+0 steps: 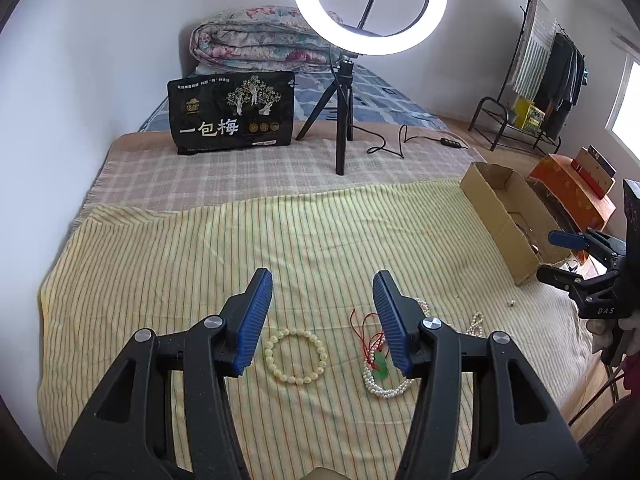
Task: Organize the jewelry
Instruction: 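Move both tools back over the jewelry on the bed, then grasp the jade pendant necklace with the left gripper while the right grasps a pearl necklace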
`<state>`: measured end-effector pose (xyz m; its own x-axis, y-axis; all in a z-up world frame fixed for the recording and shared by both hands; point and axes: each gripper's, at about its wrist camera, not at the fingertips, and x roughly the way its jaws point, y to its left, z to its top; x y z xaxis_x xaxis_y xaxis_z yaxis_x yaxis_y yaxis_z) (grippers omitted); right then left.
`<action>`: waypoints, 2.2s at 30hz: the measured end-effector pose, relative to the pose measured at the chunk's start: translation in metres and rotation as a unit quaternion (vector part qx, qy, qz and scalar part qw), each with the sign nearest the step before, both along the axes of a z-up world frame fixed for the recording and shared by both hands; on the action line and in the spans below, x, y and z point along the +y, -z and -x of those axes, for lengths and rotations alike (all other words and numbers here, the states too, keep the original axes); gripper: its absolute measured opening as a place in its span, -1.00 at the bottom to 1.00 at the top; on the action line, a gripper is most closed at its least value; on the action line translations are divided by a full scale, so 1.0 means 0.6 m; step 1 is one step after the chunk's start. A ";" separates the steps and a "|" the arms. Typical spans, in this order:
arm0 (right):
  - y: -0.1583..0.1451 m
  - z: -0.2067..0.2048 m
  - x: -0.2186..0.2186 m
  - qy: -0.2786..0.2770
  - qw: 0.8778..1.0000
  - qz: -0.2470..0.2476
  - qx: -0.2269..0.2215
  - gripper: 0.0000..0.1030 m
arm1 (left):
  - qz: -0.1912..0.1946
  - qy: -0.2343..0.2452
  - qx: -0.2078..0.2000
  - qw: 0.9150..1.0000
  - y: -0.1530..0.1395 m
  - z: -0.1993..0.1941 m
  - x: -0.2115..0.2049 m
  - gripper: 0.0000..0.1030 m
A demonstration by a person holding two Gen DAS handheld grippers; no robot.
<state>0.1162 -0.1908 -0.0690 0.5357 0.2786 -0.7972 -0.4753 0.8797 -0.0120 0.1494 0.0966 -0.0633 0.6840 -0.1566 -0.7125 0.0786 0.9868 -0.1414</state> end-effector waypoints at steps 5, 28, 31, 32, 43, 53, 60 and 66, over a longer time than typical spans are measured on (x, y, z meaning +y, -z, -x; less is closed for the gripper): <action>0.013 0.012 0.015 -0.020 0.999 -0.028 0.037 0.58 | 0.000 -0.003 0.023 1.000 0.026 -0.005 0.015 0.04; 0.127 0.040 0.163 -0.107 0.978 -0.056 0.172 -0.37 | 0.064 0.059 0.140 0.986 0.144 -0.022 -0.047 -0.46; 0.135 0.039 0.168 -0.108 0.976 -0.056 0.178 -0.39 | 0.074 0.051 0.153 0.984 0.159 -0.034 -0.048 -0.52; 0.137 0.039 0.170 -0.109 0.976 -0.056 0.179 -0.41 | 0.078 0.049 0.157 0.983 0.164 -0.039 -0.048 -0.52; 0.157 0.028 0.177 -0.105 0.974 -0.058 0.190 -0.45 | 0.098 0.028 0.184 0.978 0.196 -0.079 -0.047 -0.52; 0.164 0.021 0.181 -0.099 0.975 -0.056 0.191 -0.45 | 0.048 0.031 0.182 0.982 0.213 -0.098 -0.073 -0.75; 0.172 0.021 0.188 -0.095 0.977 -0.045 0.188 -0.45 | 0.058 0.019 0.170 0.984 0.214 -0.097 -0.066 -1.00; 0.177 0.021 0.196 -0.093 0.978 -0.037 0.181 -0.45 | 0.077 0.009 0.160 0.984 0.202 -0.094 -0.057 -1.00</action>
